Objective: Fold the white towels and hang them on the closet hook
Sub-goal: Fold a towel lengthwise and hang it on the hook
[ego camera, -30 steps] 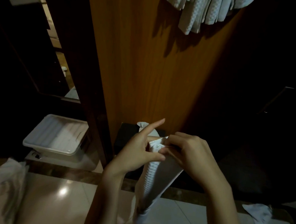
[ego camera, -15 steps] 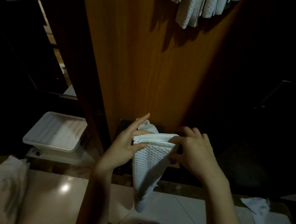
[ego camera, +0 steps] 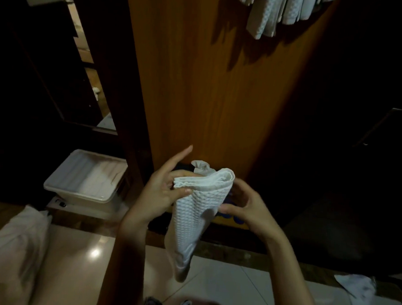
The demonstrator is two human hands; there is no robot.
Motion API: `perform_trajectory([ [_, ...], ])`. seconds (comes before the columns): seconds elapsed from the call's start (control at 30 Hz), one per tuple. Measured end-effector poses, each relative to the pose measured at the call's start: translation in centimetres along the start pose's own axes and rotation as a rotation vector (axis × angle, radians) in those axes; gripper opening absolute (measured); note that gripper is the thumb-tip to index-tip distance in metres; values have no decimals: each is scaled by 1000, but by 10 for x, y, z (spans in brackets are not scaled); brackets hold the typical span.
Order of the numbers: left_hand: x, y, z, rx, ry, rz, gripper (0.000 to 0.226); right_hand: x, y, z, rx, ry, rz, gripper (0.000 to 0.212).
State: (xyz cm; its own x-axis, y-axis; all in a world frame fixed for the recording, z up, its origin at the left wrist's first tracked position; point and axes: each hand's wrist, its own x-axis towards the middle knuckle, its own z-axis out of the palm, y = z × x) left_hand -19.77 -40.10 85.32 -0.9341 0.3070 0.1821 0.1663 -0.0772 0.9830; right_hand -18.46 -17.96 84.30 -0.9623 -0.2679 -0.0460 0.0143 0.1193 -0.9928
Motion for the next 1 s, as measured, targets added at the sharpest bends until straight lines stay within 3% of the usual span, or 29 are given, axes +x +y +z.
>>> perform_trajectory([
  [0.1,-2,4,3,-47,-44,15,80,3,10,13,151,88,-2,50],
  [0.27,-4,2,3,-215,110,42,84,12,2,24,301,187,-58,49],
  [0.37,-6,-9,1,-218,119,-59,90,17,-8,32,340,222,-71,39],
  [0.47,-9,-18,1,-135,158,-194,73,23,-26,31,407,209,-116,39],
  [0.6,-7,-18,6,-150,32,-139,74,33,-56,21,537,209,-152,56],
  [0.8,7,-24,38,-78,4,-192,40,50,-89,-11,597,296,-207,40],
  [1.0,35,-14,59,-51,61,-30,34,71,-98,-36,660,489,-203,29],
])
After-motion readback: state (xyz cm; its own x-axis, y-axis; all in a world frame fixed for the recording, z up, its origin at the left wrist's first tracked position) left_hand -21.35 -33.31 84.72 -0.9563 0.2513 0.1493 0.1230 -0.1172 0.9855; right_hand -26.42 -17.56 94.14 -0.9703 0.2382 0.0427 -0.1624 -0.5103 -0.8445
